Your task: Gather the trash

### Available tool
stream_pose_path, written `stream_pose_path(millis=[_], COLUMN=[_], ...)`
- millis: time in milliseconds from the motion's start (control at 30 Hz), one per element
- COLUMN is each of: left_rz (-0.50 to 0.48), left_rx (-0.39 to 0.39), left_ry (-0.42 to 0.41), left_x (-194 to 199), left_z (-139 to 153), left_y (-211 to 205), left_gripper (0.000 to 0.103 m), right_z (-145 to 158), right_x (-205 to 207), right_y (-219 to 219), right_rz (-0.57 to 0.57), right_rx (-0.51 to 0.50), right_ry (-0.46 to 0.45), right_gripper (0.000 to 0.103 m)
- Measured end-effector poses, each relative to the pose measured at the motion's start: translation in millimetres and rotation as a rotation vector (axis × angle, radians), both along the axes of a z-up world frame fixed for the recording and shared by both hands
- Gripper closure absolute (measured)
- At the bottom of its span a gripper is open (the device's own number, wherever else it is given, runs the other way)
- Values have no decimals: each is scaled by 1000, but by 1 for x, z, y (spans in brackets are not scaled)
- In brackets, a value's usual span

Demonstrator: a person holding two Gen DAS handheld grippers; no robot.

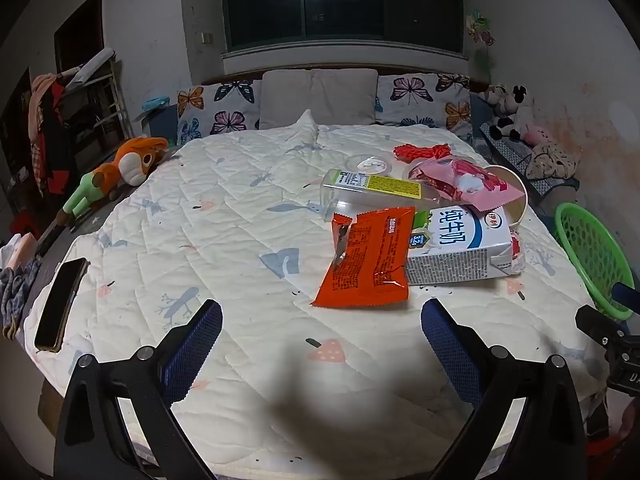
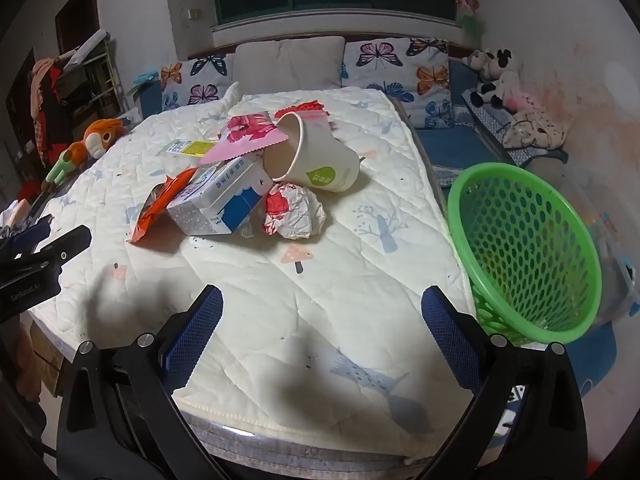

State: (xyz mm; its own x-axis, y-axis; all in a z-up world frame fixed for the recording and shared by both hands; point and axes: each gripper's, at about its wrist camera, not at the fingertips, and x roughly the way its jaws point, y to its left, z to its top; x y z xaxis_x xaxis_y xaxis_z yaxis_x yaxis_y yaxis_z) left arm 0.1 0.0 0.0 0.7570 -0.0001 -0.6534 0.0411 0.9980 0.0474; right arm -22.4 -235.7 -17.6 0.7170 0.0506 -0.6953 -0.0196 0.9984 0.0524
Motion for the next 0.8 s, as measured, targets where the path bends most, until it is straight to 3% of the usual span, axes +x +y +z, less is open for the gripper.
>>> stream_pose_path(millis=[800], left_rz=[-1], left_rx=[2], left_ry=[0], left_x=[0], left_z=[0], left_y=[-1], left_gripper=[6], right_z=[2], right_x=[2], right_y=[1], right_rz=[0], right_rx=[-6], right_ry=[-3], right_gripper=[4])
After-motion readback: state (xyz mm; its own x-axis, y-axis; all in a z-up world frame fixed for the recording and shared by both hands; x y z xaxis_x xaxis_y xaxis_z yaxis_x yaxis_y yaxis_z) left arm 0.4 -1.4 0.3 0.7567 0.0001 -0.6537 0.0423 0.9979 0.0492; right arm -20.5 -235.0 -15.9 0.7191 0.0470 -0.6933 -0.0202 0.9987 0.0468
